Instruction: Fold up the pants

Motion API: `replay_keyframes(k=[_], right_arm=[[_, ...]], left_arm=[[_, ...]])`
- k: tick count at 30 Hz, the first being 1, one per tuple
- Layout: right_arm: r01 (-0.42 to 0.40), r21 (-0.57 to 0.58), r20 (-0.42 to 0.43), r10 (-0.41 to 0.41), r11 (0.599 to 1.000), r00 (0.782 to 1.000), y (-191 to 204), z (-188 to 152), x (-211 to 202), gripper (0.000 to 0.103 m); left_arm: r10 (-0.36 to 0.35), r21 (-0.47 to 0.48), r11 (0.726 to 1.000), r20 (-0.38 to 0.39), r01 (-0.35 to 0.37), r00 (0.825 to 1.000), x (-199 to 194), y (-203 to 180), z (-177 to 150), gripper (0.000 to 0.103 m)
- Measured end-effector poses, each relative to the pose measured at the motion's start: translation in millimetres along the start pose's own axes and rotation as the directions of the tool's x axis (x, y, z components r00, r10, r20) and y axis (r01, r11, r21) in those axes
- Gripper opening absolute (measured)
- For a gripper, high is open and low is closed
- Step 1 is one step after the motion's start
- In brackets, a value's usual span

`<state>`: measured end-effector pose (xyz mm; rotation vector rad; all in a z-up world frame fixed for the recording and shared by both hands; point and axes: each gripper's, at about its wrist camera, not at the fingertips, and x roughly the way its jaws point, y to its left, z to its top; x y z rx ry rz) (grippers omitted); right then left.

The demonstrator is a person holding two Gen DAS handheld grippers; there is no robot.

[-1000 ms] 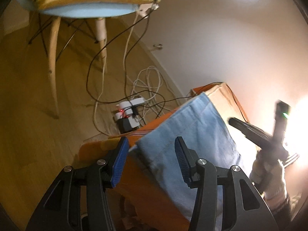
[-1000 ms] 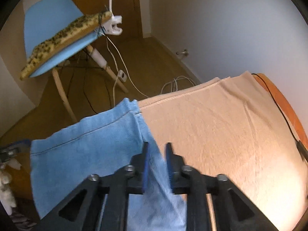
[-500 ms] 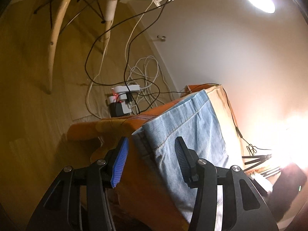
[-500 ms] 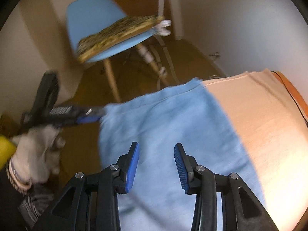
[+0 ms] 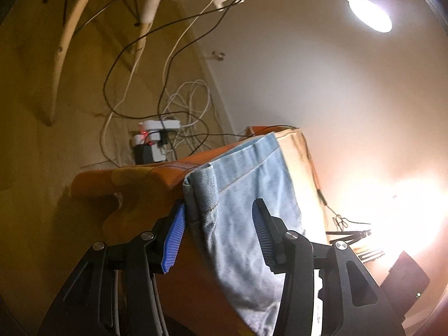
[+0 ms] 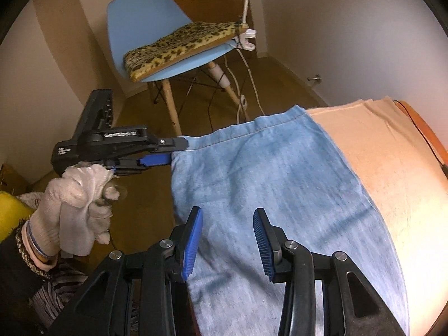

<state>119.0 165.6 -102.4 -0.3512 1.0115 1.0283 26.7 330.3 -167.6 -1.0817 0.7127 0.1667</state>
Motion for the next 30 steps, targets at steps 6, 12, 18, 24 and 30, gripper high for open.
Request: replay_keyframes(k=[6,12,18,24,30], right_arm=[[0.006,0.016,0.011,-0.006,1.000,1.000,-3.7,-4.4,-5.5,0.039],[0.015,0.032,0.017,-0.016,0.999,1.000,-9.9,-5.6,-11.4,0.039],[0.015,0.091,0.047,-0.020,0.996,0.999,-27.6,1.1,-24.7,0.043],[-0.057,0.181,0.061,0.046,0.982,0.997,-51.7,27.4,-22.7,0.056],[-0.183,0.282,0.044,0.177,0.942,0.983,-72.0,70.3,16.6,0.068]], left_arm=[[0.019,0.054,0.998,-0.012,-0.018,1.000,7.9,-10.2,-1.6,0.046],[0.076,0.158,0.984,0.037,-0.081,0.996,9.5,-22.2,-5.5,0.016],[0.029,0.255,0.966,0.079,-0.048,0.996,4.0,-39.7,-11.6,0.012],[-0.001,0.391,0.920,0.070,-0.027,0.998,5.5,-67.3,-30.5,0.011],[-0.001,0.474,0.880,0.046,-0.021,0.999,10.4,-83.2,-47.1,0.011]])
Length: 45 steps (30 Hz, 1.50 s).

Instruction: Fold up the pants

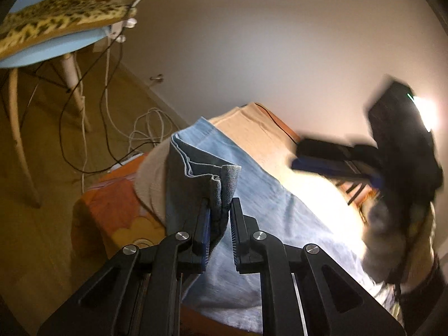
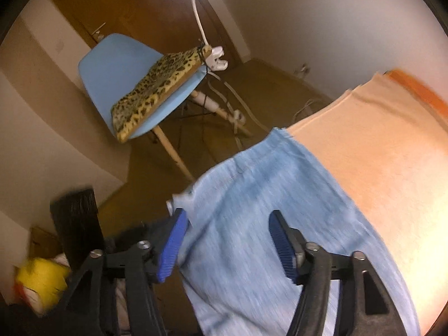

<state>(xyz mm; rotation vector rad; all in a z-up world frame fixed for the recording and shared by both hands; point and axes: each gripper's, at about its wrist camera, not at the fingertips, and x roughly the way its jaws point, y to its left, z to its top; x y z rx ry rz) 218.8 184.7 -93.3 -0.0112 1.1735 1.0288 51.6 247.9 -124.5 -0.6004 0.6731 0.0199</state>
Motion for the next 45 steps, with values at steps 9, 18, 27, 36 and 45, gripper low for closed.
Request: replay_keyframes(k=[9,18,27,36,45], right_arm=[[0.023,0.060,-0.126,-0.015,0.998,0.992,-7.0,37.5,80.5,0.068],[0.166,0.068,-0.206,-0.149,0.984,0.967,-25.0,41.7,115.4,0.047],[0.129,0.129,-0.132,-0.112,0.983,0.985,-33.6,34.4,72.3,0.008],[0.160,0.178,-0.020,-0.159,0.971,0.987,-40.2,8.4,-3.8,0.006],[0.205,0.270,0.057,-0.228,0.941,0.972,-63.3,-44.0,-82.6,0.006]], left_arm=[[-0.037,0.134,0.990,-0.045,0.043,0.998,5.8,-34.0,-13.6,0.011],[-0.058,0.171,0.983,-0.071,0.069,0.996,5.9,-46.5,-21.2,0.011],[-0.124,0.187,0.974,-0.048,0.131,0.991,-7.3,-64.9,-17.2,0.011],[-0.243,0.220,0.943,-0.062,0.251,0.968,-20.0,-105.0,-22.1,0.011],[-0.352,0.232,0.899,-0.119,0.370,0.929,-16.3,-141.3,-28.1,0.011]])
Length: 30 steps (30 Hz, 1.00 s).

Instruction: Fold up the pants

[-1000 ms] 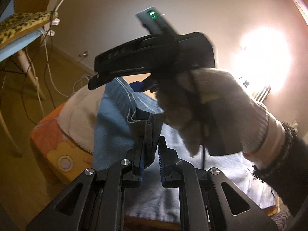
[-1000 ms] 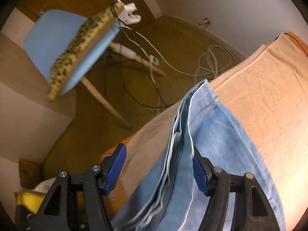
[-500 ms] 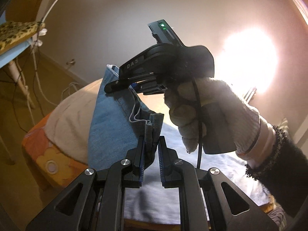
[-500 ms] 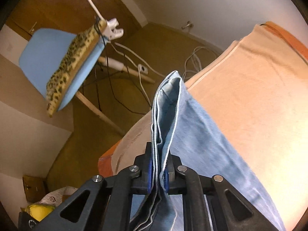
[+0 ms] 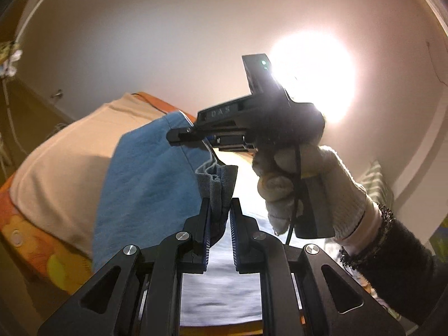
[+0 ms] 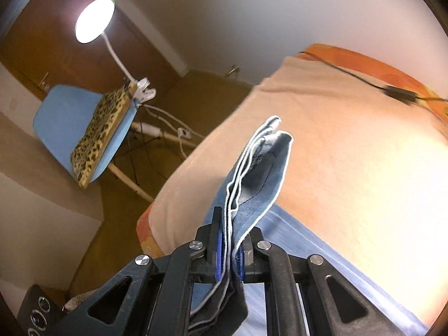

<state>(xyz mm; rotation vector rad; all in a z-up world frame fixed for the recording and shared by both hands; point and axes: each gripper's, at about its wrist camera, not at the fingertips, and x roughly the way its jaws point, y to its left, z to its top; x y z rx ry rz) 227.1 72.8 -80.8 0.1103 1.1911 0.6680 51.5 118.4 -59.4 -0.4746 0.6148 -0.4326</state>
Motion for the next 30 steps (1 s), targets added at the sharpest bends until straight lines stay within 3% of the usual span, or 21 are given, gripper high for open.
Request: replay_keyframes(k=[8,17,25,30], right_arm=[[0.045,0.073,0.080,-0.051,0.996,0.995,-42.0,-31.8,-65.8,0.005],[0.107,0.171,0.137,-0.131,0.979,0.982,-100.6,-83.4,-131.7,0.005],[0.165,0.248,0.160,-0.208,0.955,0.965,-152.8,-125.6,-183.0,0.005],[0.197,0.281,0.167,-0.250,0.939,0.954,-179.5,-153.8,-212.7,0.005]], left_arm=[[-0.081,0.073,0.994,-0.063,0.086,0.995,25.9,-43.1,-6.6,0.011],[-0.179,0.149,0.968,-0.152,0.201,0.972,55.4,-113.4,-19.9,0.011],[-0.257,0.180,0.935,-0.247,0.305,0.934,91.6,-157.4,-36.3,0.011],[-0.299,0.214,0.903,-0.309,0.372,0.903,115.1,-206.7,-53.9,0.011]])
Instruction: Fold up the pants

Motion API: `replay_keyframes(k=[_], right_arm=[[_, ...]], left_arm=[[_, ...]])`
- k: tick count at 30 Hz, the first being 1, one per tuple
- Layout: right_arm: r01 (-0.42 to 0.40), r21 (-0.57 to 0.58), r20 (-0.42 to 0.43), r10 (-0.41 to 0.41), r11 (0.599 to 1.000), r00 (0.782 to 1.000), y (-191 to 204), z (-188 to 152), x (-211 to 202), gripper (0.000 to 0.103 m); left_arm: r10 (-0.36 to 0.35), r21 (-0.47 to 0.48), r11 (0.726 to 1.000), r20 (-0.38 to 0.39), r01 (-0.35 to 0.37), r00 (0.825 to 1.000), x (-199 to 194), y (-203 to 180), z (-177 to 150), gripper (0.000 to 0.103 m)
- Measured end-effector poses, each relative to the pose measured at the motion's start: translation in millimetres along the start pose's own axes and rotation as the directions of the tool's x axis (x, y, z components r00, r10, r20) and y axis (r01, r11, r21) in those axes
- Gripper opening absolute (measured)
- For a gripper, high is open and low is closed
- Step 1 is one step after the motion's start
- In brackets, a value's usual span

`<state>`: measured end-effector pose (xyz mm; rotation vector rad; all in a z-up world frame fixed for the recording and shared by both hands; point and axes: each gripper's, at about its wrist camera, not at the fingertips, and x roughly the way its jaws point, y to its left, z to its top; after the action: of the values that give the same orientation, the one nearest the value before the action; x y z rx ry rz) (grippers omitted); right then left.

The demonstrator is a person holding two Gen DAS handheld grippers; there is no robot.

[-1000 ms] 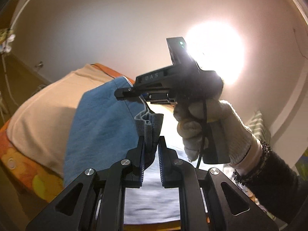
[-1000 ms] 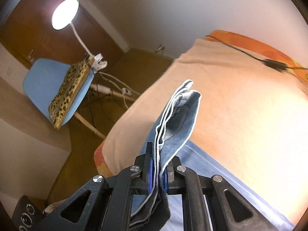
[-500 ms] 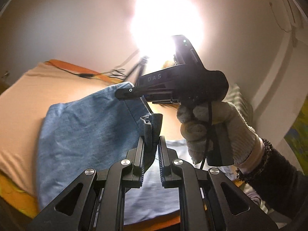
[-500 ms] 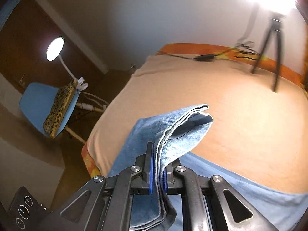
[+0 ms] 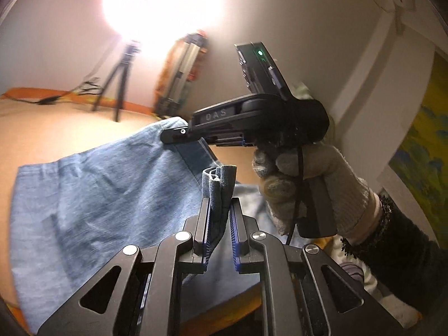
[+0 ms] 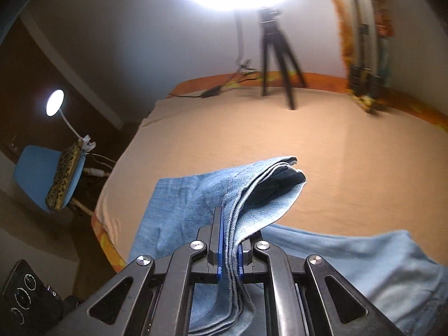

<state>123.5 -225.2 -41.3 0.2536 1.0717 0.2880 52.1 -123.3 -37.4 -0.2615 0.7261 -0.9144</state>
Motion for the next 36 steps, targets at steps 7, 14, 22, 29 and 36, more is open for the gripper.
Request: replay_keyframes(k=[7,14,22,29,36], right_arm=[[0.066,0.048,0.043,-0.068,0.997,0.997,-59.1,-18.7,-51.3,0.005],[0.134,0.116,0.074,-0.143,0.984,0.987,-121.1,-44.1,-100.2,0.005],[0.194,0.184,0.083,-0.212,0.964,0.974,-182.7,-78.3,-140.0,0.004],[0.230,0.250,0.083,-0.257,0.941,0.963,-232.7,-109.7,-167.8,0.004],[0.168,0.322,0.046,-0.192,0.932,0.980,-280.5,-147.5,-150.8,0.006]], left_arm=[[-0.093,0.050,0.994,-0.074,0.096,0.993,49.9,-44.9,-5.9,0.011],[-0.171,0.114,0.976,-0.142,0.188,0.975,100.7,-92.5,-6.3,0.011],[-0.252,0.135,0.949,-0.215,0.284,0.944,152.4,-132.4,-12.1,0.011],[-0.307,0.162,0.917,-0.297,0.365,0.904,204.1,-159.6,-20.1,0.011],[-0.295,0.151,0.913,-0.398,0.380,0.869,251.8,-156.8,-39.6,0.011]])
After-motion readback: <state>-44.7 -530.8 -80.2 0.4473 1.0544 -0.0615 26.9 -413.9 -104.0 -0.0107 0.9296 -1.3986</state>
